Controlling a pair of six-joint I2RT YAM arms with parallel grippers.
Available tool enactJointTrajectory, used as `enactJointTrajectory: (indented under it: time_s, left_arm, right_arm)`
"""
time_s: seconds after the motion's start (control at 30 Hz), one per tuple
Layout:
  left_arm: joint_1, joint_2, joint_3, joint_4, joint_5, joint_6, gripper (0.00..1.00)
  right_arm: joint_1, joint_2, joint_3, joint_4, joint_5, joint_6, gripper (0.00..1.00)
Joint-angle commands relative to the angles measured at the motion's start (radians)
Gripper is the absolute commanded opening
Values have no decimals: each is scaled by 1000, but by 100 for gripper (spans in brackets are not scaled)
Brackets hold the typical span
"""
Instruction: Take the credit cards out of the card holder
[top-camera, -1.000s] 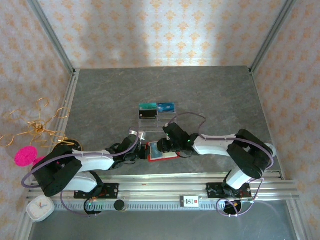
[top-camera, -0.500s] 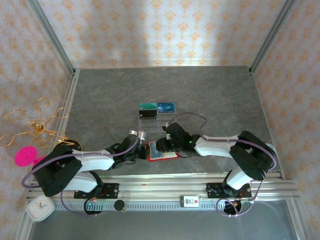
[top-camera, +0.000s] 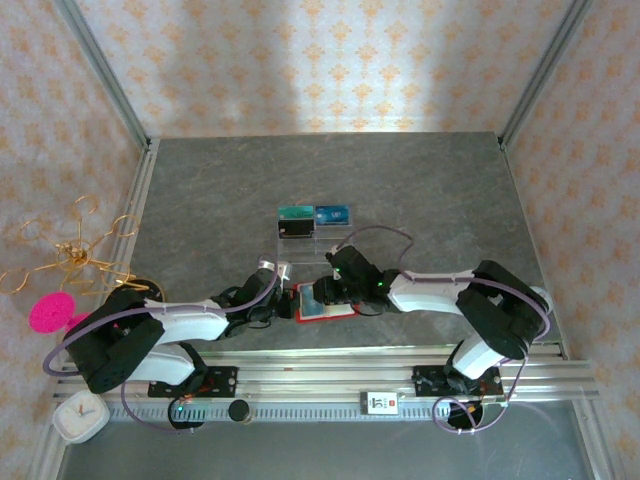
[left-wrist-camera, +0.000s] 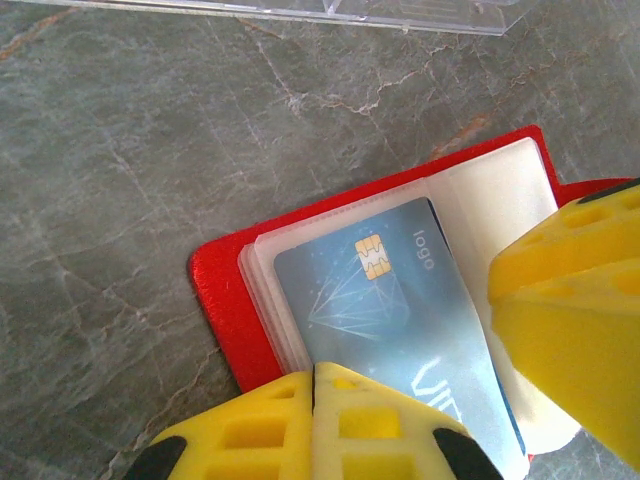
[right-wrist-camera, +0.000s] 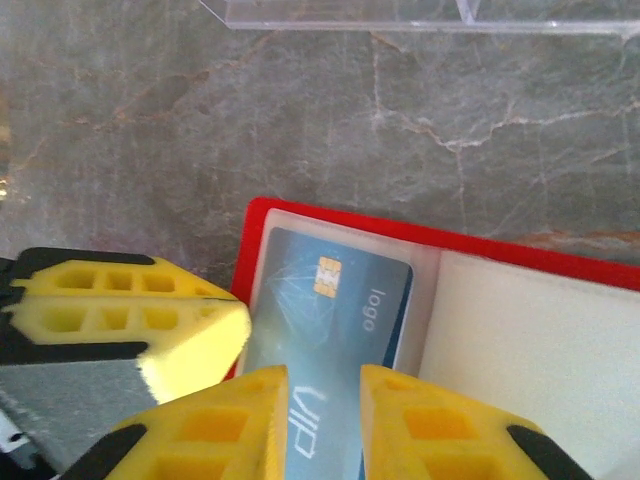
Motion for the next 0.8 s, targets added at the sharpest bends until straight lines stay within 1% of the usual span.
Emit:
enactJointTrajectory:
  time_s: [0.0, 0.1, 0.33, 0.53, 0.63, 0.77]
  left_arm:
    - [15, -3, -19, -5, -7, 13, 0]
    - [15, -2, -19, 0, -3, 13, 0]
    - [16, 13, -20, 21, 8, 11, 0]
    - [16, 28, -22, 44, 35, 7, 0]
    - [15, 27, -26, 47, 37, 4, 0]
    - [26, 20, -35, 46, 35, 2, 0]
  right_arm:
    - [8, 17, -6, -3, 14, 10, 24]
    - [10, 16, -7, -12, 38, 15, 24]
    - [20, 38, 0, -19, 18, 21, 24]
    - [50, 68, 34, -57, 28, 36, 24]
    - [77, 81, 55, -116, 115, 38, 25]
    - [102, 88, 80, -229, 295, 27, 25]
